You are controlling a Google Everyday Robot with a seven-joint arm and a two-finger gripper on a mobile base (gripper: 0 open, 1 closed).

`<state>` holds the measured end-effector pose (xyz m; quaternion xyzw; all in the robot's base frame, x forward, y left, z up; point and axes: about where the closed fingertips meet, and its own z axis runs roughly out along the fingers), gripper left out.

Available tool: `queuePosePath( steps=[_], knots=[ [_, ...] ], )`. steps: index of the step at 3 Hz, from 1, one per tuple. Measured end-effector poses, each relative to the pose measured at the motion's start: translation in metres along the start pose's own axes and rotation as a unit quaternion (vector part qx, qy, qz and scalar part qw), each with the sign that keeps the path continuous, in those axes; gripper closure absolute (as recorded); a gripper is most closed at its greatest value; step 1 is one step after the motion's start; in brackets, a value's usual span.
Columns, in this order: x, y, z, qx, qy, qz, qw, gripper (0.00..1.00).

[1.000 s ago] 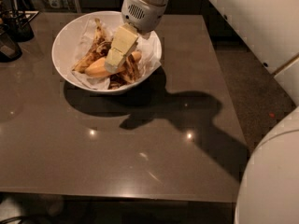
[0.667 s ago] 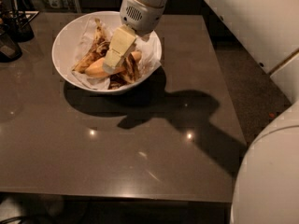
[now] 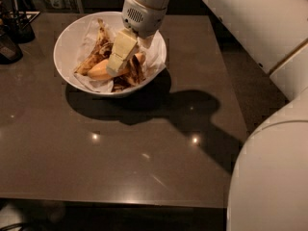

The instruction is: Pick banana from white bowl

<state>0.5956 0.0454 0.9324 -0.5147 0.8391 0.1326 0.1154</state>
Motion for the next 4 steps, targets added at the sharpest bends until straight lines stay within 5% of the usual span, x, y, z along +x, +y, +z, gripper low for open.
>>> queuePosePath(
  steps=[2,4],
  knots=[
    [0.0008,-0.0044,0.0043,-0.008,-0.002,0.009,0.9999,0.14],
    [0.0052,-0.0084,0.0058,-0.002,-0.015,0.022,0.9996,0.57]
  ],
)
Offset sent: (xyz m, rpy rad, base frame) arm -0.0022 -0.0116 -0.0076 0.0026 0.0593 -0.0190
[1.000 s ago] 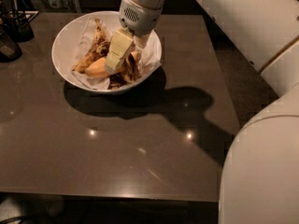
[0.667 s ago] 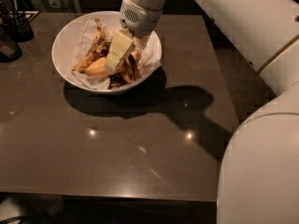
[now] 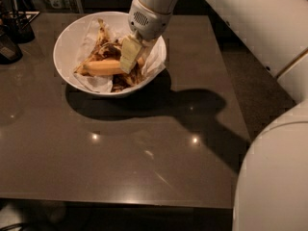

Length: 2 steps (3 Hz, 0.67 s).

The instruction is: Pick banana from white bowl

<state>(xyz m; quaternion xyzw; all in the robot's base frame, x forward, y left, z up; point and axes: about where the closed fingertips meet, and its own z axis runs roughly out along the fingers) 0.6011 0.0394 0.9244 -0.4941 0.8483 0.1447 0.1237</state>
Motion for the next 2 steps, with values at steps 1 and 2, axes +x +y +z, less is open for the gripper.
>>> queuePosePath(
  steps=[1,2],
  knots=[
    [0.0046,-0.0037,-0.0003,0.014,-0.013,0.021,0.9996,0.80],
    [0.0034,-0.0035,-0.0029,0.014,-0.013,0.021,0.9996,0.99]
  ],
)
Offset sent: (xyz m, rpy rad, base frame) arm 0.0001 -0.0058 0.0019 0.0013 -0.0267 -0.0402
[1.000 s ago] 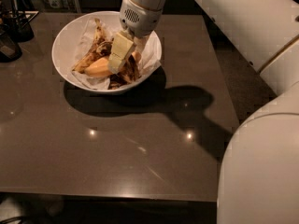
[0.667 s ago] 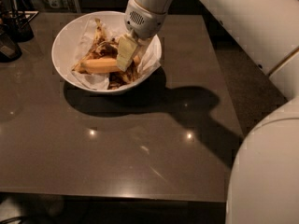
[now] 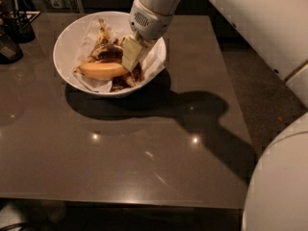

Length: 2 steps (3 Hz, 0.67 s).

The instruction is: Pick banana from white bowl

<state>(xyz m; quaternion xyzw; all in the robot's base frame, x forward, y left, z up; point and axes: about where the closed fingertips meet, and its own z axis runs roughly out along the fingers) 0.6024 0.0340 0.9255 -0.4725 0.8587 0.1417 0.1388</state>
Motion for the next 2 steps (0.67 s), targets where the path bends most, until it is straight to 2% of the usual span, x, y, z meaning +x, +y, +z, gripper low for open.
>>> queuePosePath(
  steps=[1,2],
  knots=[
    [-0.0048,0.0095,-0.0224,0.025,-0.008,-0.030,0.9992,1.00],
    [-0.0050,0.0098,-0.0230,0.025,-0.008,-0.031,0.9992,1.00]
  ],
)
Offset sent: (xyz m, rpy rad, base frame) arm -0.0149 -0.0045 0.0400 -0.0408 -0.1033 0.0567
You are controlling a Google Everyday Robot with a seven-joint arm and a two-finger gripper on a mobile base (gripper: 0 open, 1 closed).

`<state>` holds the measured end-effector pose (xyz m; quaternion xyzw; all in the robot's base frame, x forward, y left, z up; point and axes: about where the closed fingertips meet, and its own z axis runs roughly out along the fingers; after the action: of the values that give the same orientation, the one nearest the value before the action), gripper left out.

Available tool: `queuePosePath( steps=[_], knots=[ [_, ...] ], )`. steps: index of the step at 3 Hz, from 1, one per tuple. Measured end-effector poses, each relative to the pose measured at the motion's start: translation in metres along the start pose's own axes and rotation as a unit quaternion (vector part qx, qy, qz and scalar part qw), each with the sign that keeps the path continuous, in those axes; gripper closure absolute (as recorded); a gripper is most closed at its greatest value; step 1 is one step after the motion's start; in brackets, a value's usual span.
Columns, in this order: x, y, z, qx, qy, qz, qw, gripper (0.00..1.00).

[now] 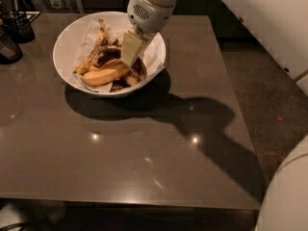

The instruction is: Pick banana from white bowl

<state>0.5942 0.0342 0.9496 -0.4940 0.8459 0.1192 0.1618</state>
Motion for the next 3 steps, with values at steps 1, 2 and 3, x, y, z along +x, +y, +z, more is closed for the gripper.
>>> queuePosePath(
  steps=[1,2,3],
  knots=[
    [-0.007,0.007,-0.005,-0.006,-0.009,-0.020,0.9997,1.00],
    [-0.009,0.036,-0.026,-0.033,-0.034,-0.040,0.9981,1.00],
    [-0.003,0.063,-0.045,-0.052,-0.051,-0.044,0.9964,1.00]
  ],
)
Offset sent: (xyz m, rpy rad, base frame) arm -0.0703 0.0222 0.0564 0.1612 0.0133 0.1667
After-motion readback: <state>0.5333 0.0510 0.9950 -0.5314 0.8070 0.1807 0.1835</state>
